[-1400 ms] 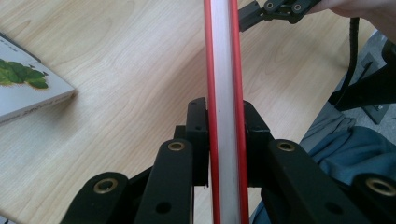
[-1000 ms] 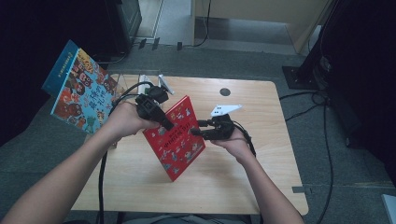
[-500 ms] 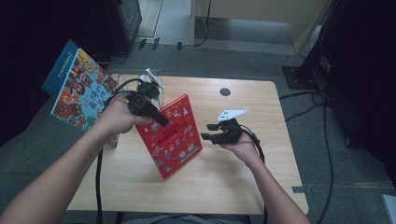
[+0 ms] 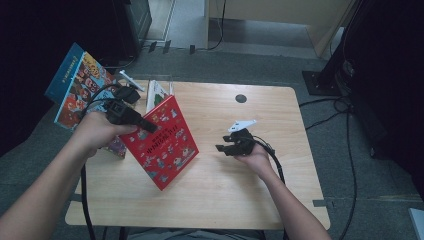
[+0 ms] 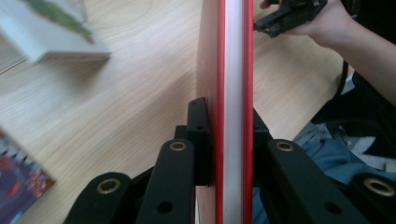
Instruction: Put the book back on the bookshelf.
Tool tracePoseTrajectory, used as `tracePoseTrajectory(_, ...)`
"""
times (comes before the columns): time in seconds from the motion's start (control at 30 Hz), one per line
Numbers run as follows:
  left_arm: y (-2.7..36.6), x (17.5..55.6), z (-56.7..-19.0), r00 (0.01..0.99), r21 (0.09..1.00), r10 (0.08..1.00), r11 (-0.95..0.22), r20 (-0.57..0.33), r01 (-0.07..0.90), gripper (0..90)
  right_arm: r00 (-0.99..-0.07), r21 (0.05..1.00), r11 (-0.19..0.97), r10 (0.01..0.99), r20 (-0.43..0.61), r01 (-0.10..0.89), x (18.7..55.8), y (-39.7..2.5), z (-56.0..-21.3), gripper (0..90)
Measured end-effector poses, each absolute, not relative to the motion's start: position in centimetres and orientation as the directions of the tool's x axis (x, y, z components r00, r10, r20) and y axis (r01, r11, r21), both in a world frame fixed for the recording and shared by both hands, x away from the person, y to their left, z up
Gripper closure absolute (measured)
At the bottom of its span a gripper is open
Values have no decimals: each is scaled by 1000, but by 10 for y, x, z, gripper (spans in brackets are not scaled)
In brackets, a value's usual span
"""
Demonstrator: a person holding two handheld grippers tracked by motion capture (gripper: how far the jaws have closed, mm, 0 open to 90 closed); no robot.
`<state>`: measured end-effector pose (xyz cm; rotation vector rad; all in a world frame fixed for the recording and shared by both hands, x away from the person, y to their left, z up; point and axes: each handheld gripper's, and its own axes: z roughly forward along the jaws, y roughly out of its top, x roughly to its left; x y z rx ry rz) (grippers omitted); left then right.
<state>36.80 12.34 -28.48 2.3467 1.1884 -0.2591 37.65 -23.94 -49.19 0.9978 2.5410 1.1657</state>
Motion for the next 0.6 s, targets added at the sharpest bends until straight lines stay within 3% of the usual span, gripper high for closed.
tracePoseTrajectory(0.6, 184, 354, -283, 486, 338, 784, -370, -387, 866, 799, -757, 726, 466, 643, 114, 505, 389, -233, -518, 489)
